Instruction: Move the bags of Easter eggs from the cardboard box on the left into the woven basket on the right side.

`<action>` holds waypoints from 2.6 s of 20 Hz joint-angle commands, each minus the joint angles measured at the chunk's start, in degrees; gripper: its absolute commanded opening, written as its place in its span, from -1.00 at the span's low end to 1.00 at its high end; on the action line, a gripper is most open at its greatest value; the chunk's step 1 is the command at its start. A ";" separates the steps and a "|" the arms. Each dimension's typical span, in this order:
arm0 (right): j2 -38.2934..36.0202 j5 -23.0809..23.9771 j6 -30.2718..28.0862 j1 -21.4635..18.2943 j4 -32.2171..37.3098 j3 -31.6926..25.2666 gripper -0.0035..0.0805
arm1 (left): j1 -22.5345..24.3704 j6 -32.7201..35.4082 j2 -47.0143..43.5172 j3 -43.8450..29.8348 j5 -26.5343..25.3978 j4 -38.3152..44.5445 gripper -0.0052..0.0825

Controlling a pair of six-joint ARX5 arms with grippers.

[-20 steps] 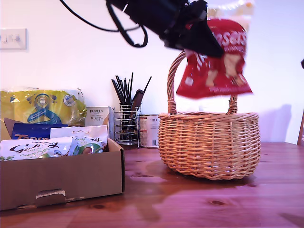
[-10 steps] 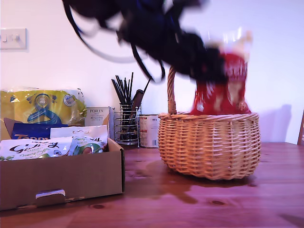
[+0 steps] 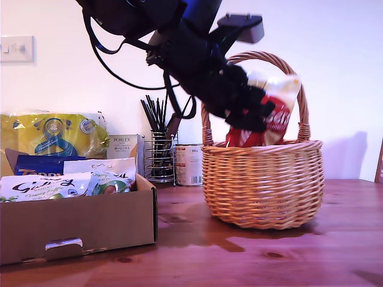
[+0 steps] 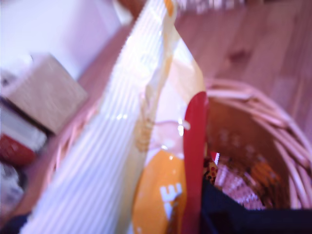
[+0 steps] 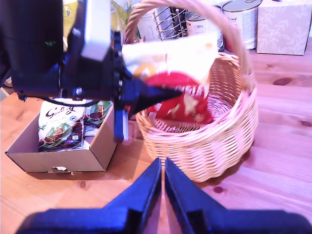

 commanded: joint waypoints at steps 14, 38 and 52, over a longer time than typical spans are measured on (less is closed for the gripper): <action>0.02 0.02 -0.26 0.46 0.15 -0.52 -0.95 | -0.61 -0.59 -3.54 -0.07 -0.39 -4.46 0.22; 7.48 -5.86 -3.87 6.40 6.40 -0.52 -0.95 | 9.60 -8.63 -33.00 -13.20 7.78 -31.91 -0.93; 28.74 1.60 -8.02 19.61 19.56 -0.52 -0.95 | 40.72 5.11 -40.59 -23.93 21.55 -30.86 -0.83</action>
